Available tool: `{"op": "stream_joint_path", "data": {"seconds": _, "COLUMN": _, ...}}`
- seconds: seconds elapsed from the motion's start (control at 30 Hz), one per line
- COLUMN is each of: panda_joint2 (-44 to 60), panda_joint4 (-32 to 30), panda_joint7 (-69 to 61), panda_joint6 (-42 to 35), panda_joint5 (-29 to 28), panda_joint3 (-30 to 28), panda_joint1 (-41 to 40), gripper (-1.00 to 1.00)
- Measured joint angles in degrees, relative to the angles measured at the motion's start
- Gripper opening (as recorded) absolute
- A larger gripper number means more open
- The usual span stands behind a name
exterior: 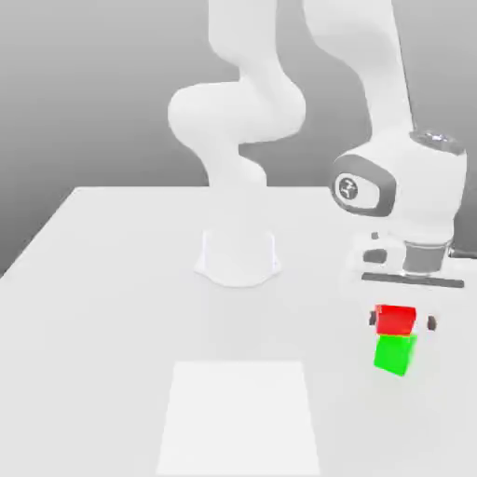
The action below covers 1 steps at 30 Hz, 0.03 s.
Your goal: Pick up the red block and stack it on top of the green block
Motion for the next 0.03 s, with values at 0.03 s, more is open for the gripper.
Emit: {"op": "stream_joint_path", "data": {"seconds": 0.03, "panda_joint2": 0.6, "panda_joint4": 0.0, "panda_joint7": 0.5, "panda_joint6": 0.4, "panda_joint5": -0.8, "panda_joint3": -0.4, "panda_joint1": 0.3, "gripper": 1.0}}
